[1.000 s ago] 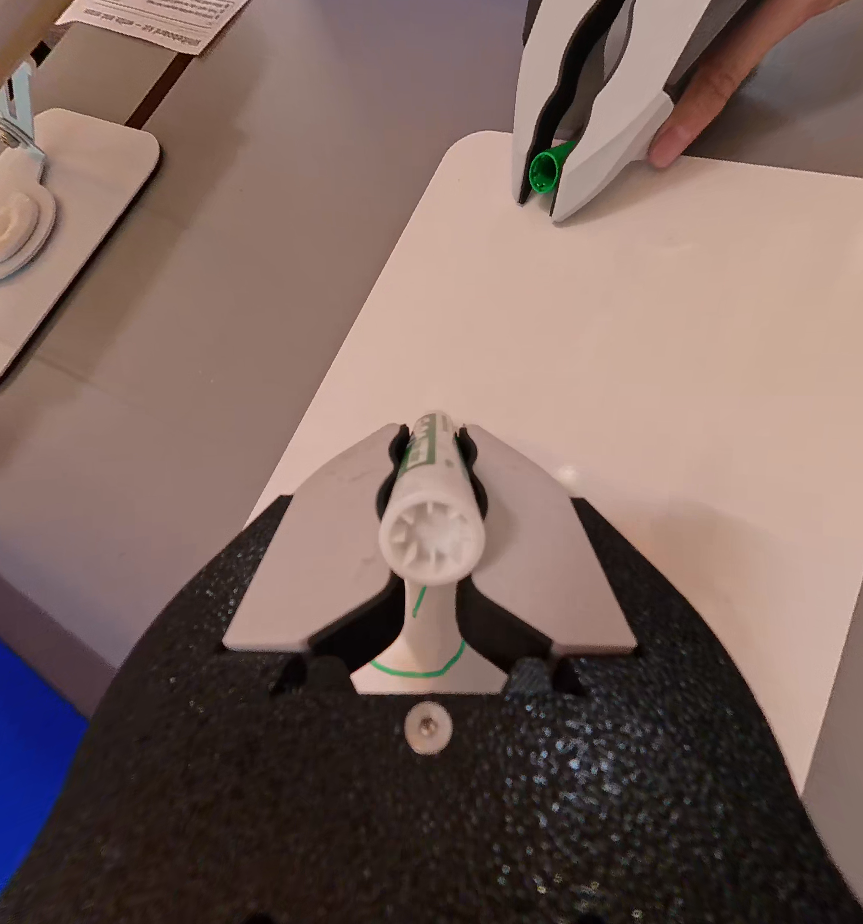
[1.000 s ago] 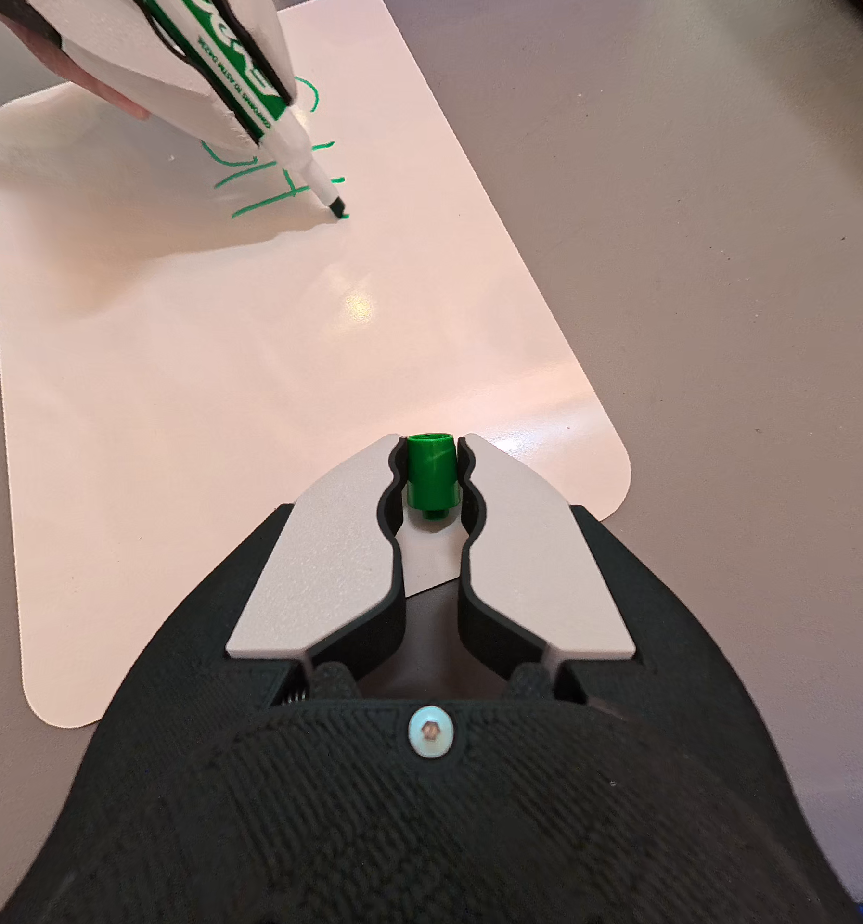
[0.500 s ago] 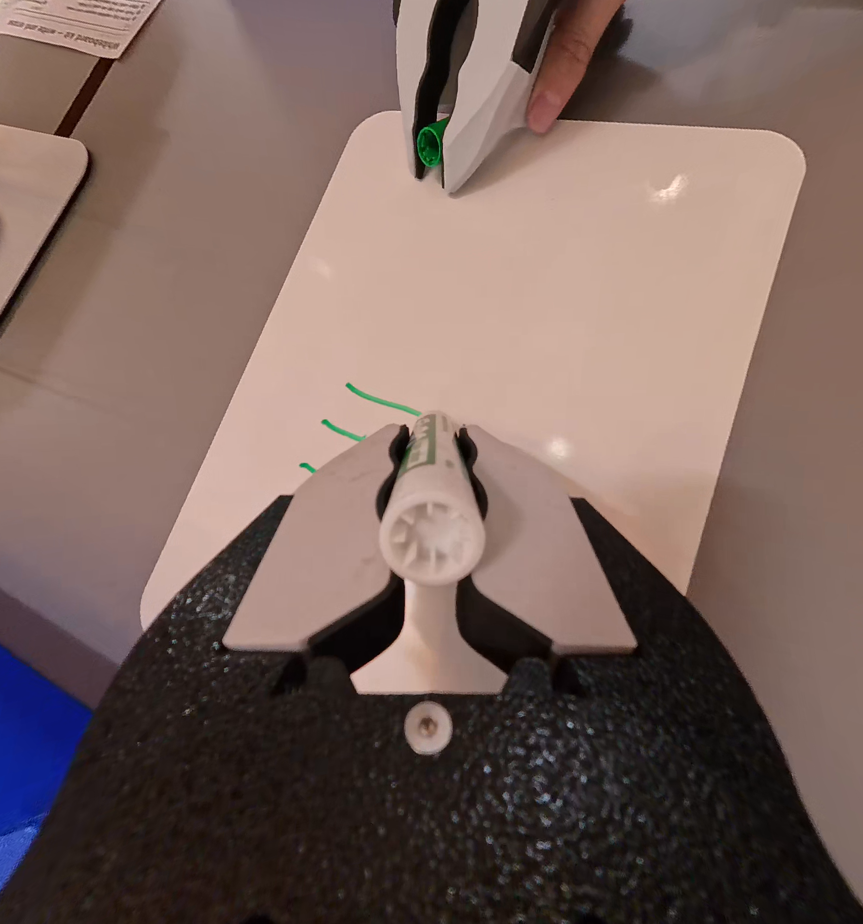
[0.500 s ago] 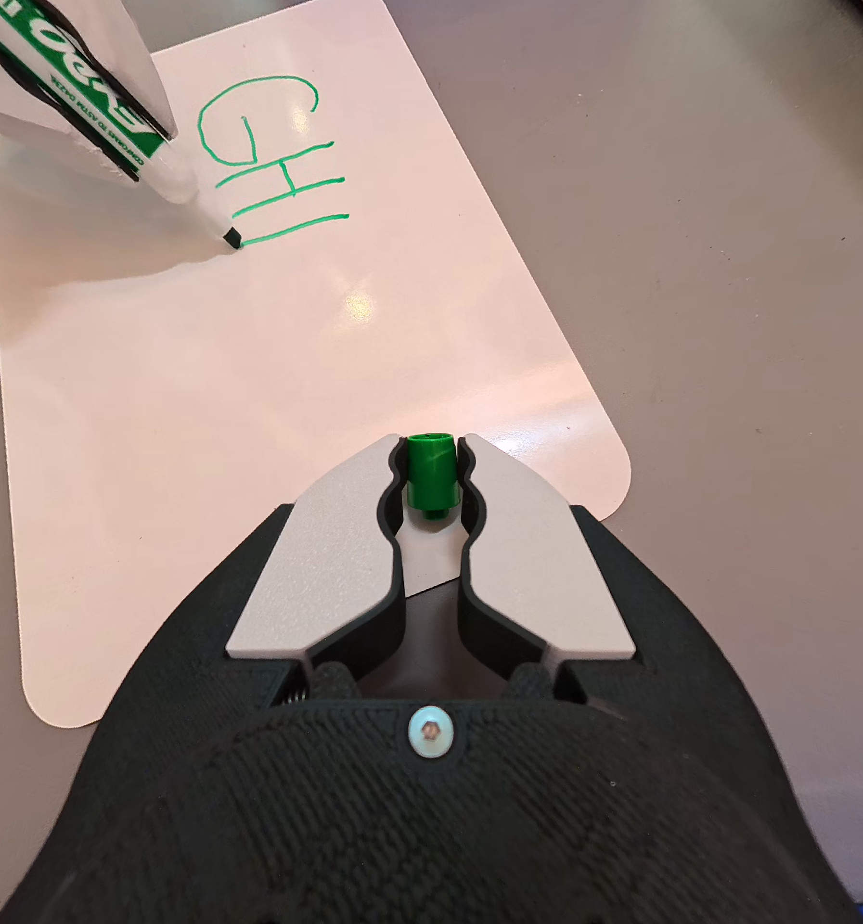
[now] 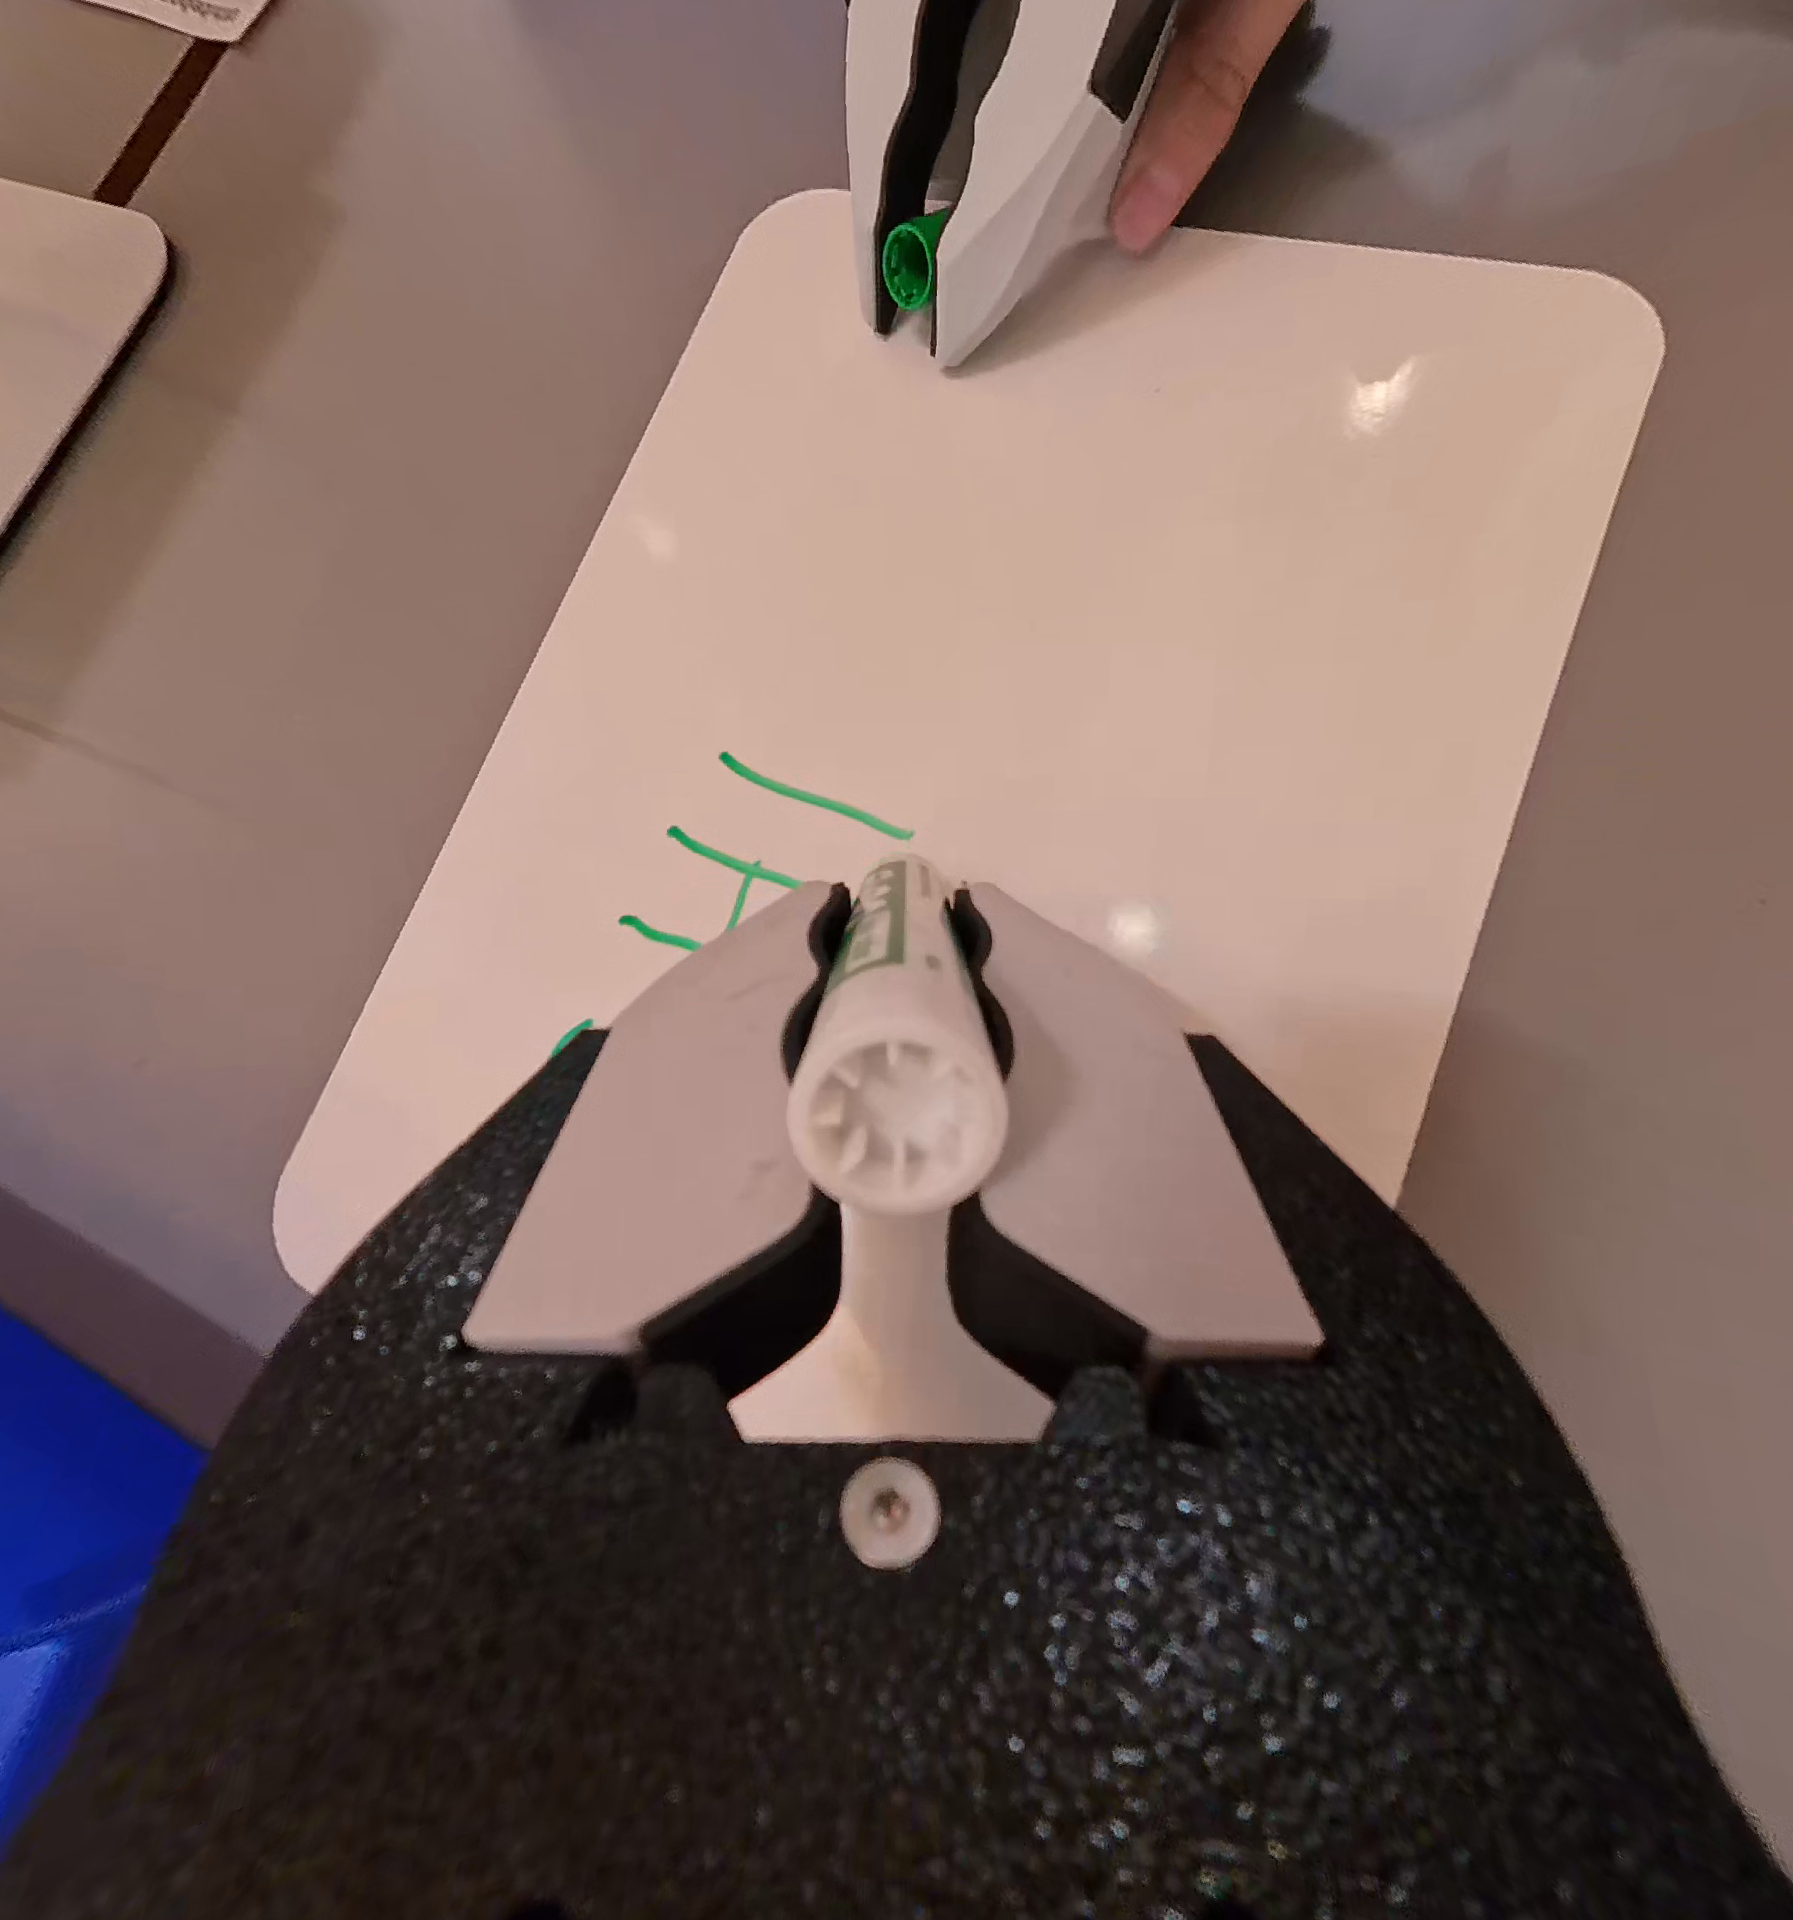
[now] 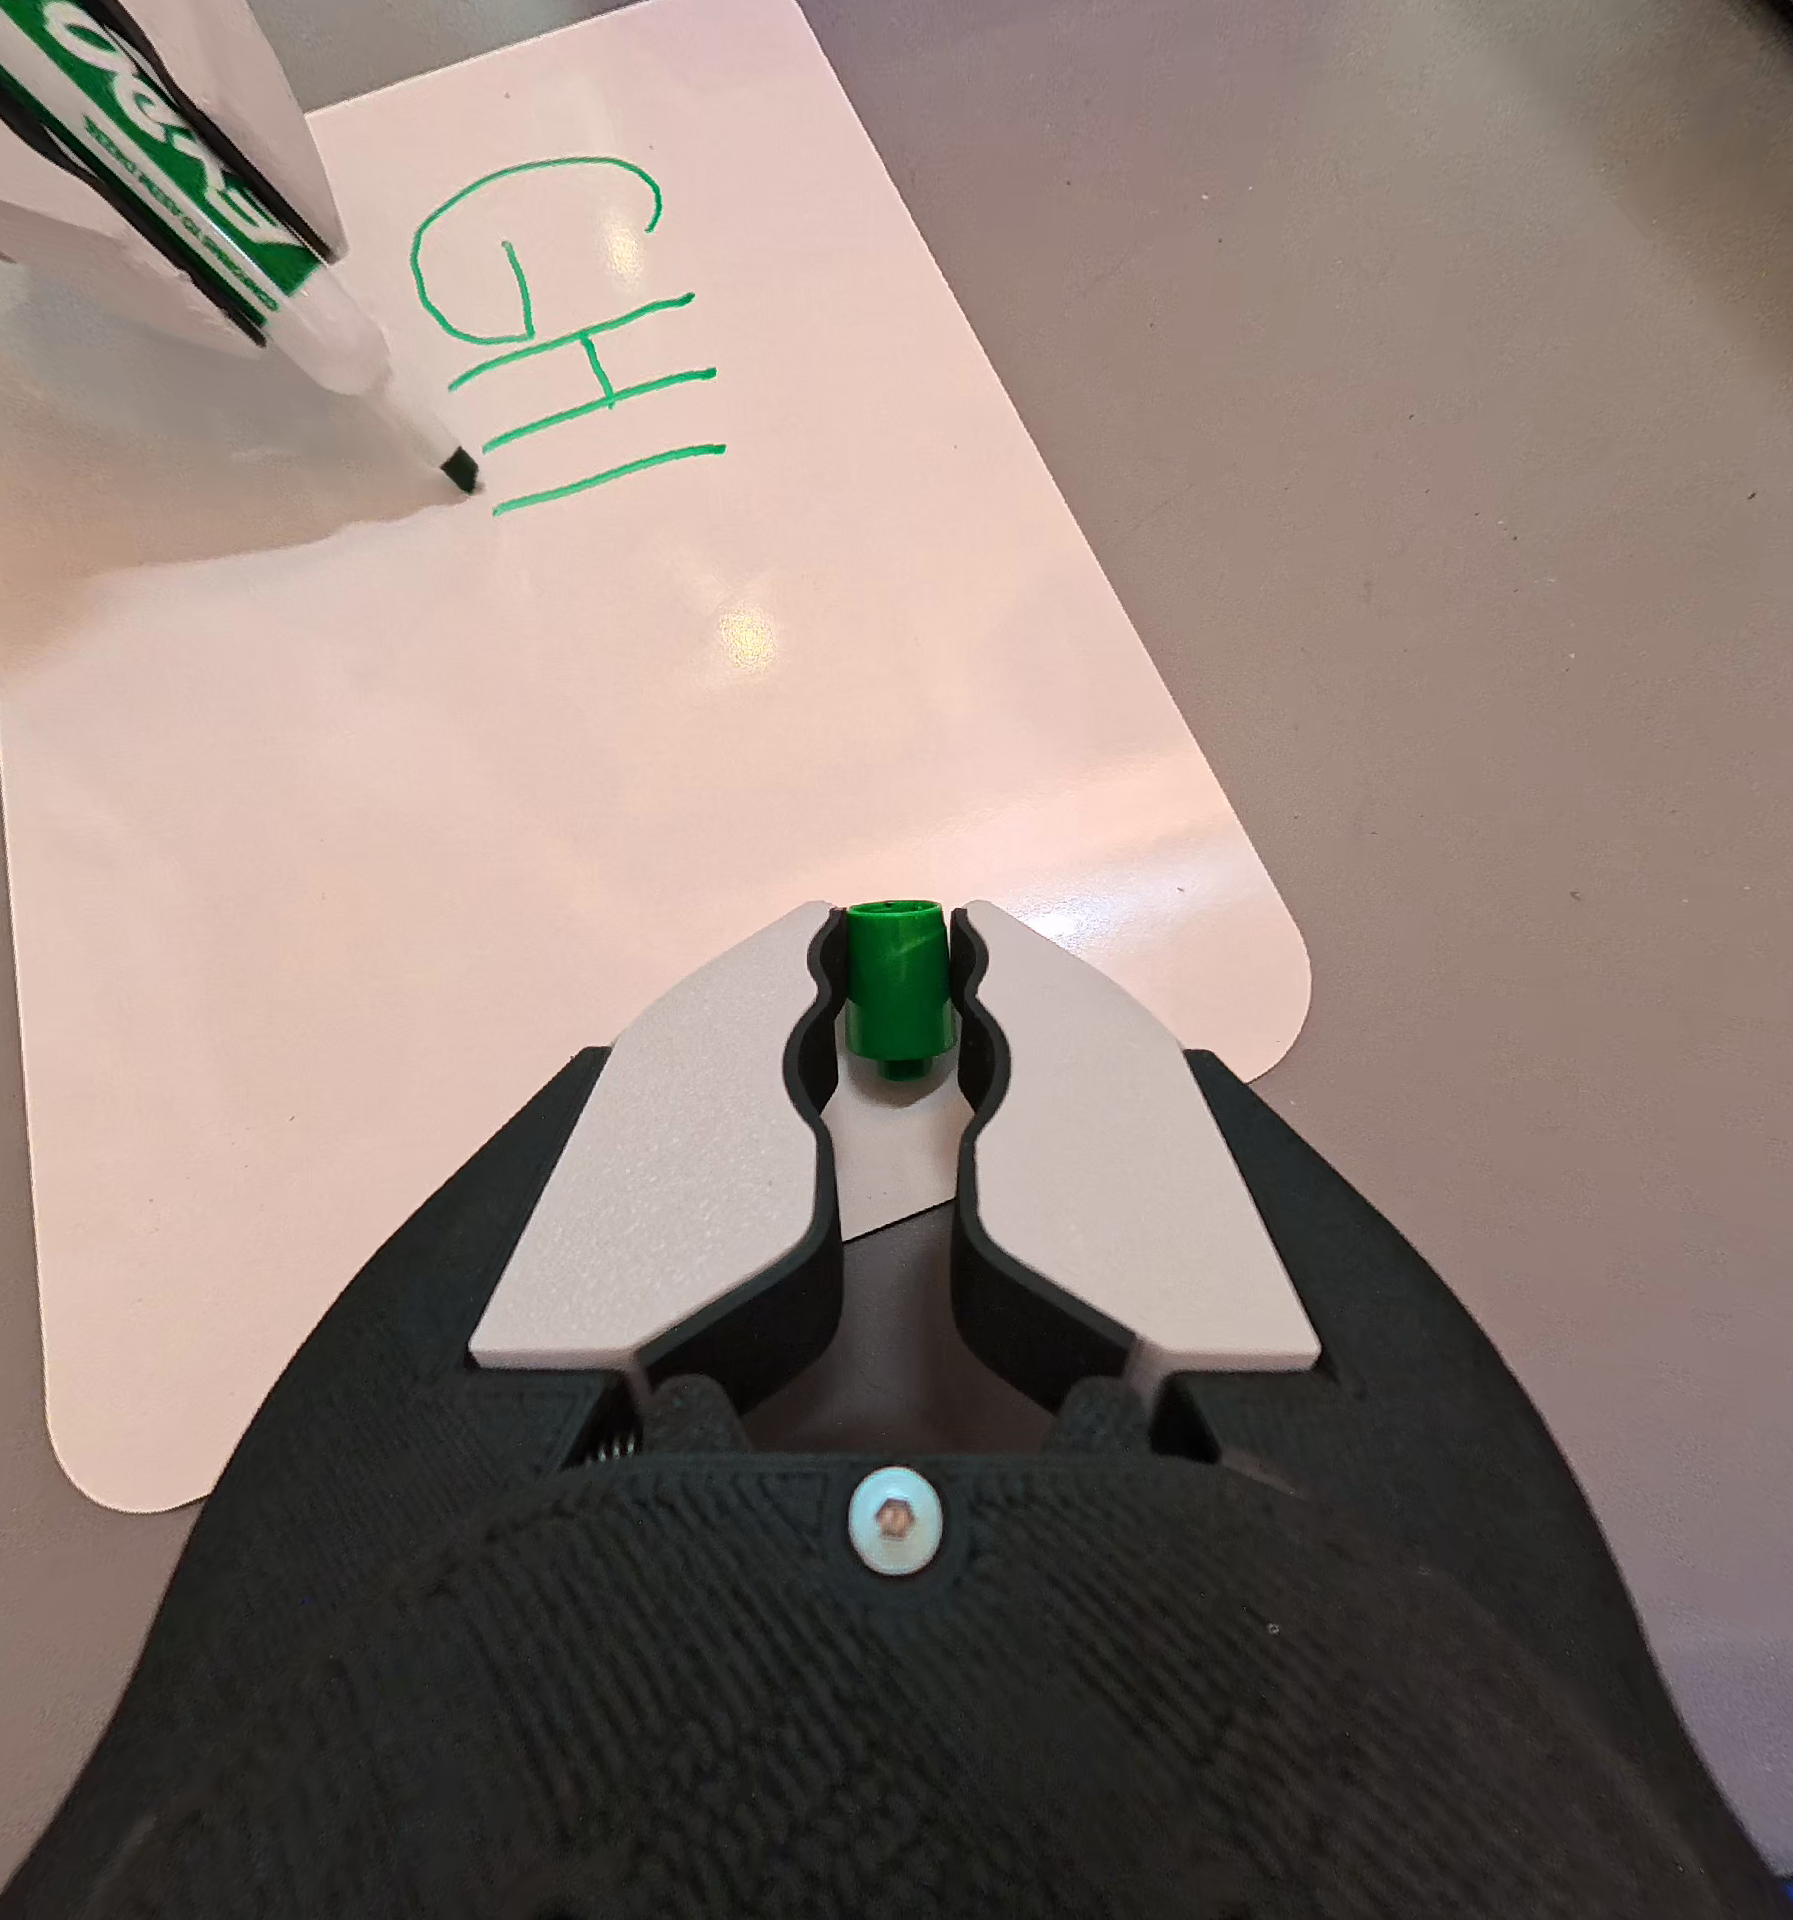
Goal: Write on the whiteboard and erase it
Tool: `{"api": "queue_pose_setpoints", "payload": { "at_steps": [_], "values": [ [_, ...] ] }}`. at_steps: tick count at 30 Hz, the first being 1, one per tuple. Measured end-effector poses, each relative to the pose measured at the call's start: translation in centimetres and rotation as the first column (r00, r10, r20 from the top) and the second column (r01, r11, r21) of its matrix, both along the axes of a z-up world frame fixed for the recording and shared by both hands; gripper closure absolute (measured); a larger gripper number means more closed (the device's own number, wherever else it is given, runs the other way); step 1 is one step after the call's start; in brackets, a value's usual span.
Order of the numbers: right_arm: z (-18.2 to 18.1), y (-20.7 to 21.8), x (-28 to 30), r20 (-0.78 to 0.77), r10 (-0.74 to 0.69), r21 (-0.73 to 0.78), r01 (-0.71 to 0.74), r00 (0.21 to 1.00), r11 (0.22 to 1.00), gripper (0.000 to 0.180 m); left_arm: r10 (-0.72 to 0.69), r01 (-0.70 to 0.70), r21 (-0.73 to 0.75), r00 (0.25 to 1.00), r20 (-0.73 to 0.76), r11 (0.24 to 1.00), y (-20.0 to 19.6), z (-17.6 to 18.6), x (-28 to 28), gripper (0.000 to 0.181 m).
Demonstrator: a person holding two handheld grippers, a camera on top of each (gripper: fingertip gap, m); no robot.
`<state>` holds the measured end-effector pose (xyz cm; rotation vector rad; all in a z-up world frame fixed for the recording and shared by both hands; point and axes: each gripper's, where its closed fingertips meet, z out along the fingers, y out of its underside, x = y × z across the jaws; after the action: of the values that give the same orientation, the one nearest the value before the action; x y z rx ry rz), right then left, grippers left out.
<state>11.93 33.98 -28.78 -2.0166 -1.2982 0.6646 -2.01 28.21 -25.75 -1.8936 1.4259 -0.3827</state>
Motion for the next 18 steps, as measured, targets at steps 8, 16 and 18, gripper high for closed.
{"api": "queue_pose_setpoints", "payload": {
  "at_steps": [8,16,18],
  "values": [
    [0.0,0.0,0.0,0.0,0.0,0.0,0.0,1.0,1.0,0.161,-0.02,0.02,0.003,1.0,0.007,1.0,0.6,-0.1,1.5,0.161],
    [0.0,0.0,0.0,0.0,0.001,0.001,-0.001,1.0,1.0,0.161,-0.004,0.006,-0.014,0.993,0.114,1.0,1.4,1.2,2.1,0.162],
    [0.0,0.0,0.0,0.0,0.001,0.0,-0.001,1.0,1.0,0.161,0.036,-0.036,-0.005,0.992,0.123,0.999,2.6,2.0,1.2,0.161]
  ]
}}
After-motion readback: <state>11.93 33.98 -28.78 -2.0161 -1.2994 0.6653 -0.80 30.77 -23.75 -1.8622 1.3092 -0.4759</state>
